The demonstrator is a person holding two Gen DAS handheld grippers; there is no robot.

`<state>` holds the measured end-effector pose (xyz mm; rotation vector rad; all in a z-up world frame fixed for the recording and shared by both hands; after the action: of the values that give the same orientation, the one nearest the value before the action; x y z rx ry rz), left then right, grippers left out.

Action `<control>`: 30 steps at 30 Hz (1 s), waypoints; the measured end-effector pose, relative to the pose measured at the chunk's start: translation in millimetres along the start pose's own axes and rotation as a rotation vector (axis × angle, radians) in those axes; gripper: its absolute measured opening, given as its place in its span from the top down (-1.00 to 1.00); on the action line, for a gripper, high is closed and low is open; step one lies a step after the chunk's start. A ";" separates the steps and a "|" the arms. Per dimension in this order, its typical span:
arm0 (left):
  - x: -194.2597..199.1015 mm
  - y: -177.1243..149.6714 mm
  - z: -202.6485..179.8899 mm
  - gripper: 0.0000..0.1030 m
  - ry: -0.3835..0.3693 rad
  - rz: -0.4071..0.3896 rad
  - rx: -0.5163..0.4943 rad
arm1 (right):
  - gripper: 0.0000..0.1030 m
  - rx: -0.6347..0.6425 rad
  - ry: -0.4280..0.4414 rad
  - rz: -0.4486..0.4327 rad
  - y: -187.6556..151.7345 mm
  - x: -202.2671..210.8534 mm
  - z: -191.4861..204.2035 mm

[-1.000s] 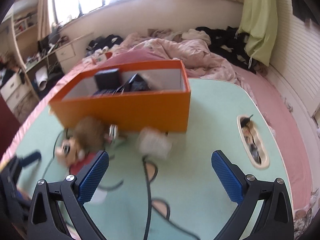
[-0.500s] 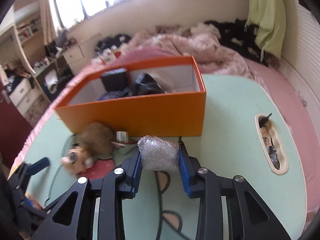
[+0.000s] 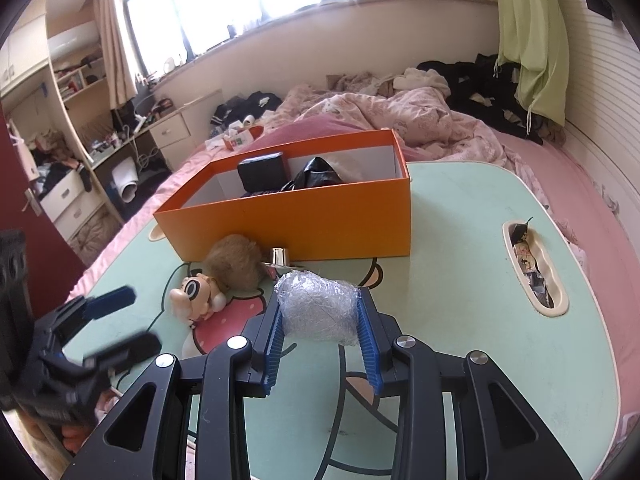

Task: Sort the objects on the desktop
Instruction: 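Grasp the cartoon figurine with the left gripper while the right gripper holds the bag, then drop the figurine into the orange box with left while right drops the bag in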

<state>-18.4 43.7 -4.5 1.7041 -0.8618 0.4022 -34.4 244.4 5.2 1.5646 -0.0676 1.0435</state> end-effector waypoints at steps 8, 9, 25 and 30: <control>-44.8 12.5 -20.1 -0.18 0.104 0.113 -0.079 | 0.35 -0.026 0.018 -0.002 -1.6 1.1 -4.1; -47.4 9.2 -21.7 0.12 0.120 0.121 -0.093 | 0.35 -0.026 0.020 -0.004 -1.7 2.1 -4.1; 3.2 76.0 -24.8 0.25 0.007 -0.048 -0.038 | 0.35 0.033 -0.028 -0.116 73.0 12.1 -11.1; -40.3 116.8 -20.4 0.25 0.091 -0.048 -0.021 | 0.35 0.056 -0.056 -0.101 110.1 -21.2 -20.6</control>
<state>-126.3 64.2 55.6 1.6713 -0.7558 0.4336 -121.1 217.4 74.0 1.6319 0.0022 0.9294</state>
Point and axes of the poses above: each gripper's, at about its wrist camera, not at the fingertips, and x roughly against the way its jaws point, z to its left, y to its top, the point moved 5 cm from there along -x, roughly the way its jaws point, and after that the axes turned 10 degrees about x, right-handed, at the moved point
